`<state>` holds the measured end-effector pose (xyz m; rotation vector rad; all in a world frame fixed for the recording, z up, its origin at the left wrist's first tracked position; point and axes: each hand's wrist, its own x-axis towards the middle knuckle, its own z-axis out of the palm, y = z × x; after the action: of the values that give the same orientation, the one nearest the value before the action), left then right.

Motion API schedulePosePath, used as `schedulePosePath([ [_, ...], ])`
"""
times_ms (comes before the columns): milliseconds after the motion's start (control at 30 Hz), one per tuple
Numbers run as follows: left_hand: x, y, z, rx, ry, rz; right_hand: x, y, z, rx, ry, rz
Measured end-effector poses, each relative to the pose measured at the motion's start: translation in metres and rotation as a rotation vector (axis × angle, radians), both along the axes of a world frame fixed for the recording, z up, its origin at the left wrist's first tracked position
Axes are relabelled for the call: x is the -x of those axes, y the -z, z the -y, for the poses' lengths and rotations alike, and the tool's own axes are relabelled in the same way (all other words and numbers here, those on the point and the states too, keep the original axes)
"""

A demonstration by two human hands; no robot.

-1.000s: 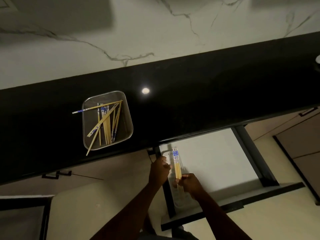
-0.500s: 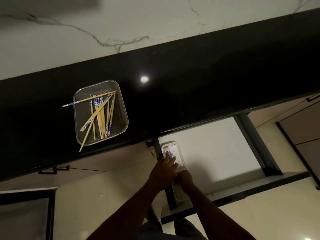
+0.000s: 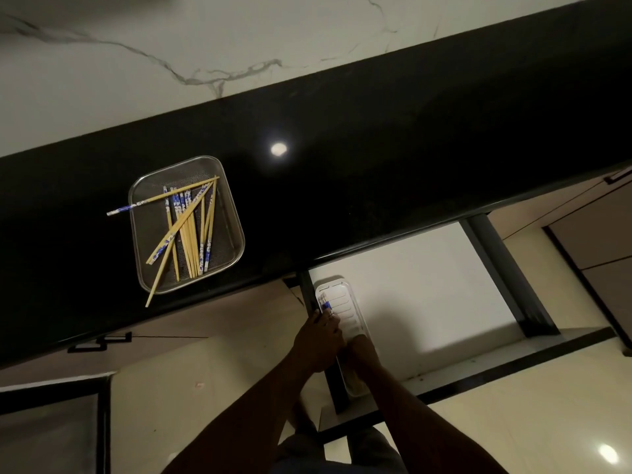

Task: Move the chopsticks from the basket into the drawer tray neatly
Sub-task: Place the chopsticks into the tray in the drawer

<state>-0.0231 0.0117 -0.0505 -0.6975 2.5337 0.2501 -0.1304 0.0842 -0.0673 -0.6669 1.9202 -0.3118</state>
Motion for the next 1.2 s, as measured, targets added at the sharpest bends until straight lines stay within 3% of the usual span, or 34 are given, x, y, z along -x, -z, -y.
schedulePosePath([
  [333, 0.015, -0.006, 0.004, -0.017, 0.072, 0.097, 0.007, 0.003, 0.002, -0.039, -0.062, 0.043],
  [467, 0.02, -0.009, 0.005, -0.033, 0.07, 0.135, 0.011, 0.0, 0.004, -0.05, -0.193, -0.002],
  [900, 0.025, -0.006, 0.009, -0.029, 0.088, 0.189, 0.003, 0.001, -0.004, 0.016, -0.269, -0.248],
  [1200, 0.026, 0.002, 0.003, -0.041, 0.104, 0.216, 0.001, -0.008, -0.006, 0.106, -0.401, -0.295],
])
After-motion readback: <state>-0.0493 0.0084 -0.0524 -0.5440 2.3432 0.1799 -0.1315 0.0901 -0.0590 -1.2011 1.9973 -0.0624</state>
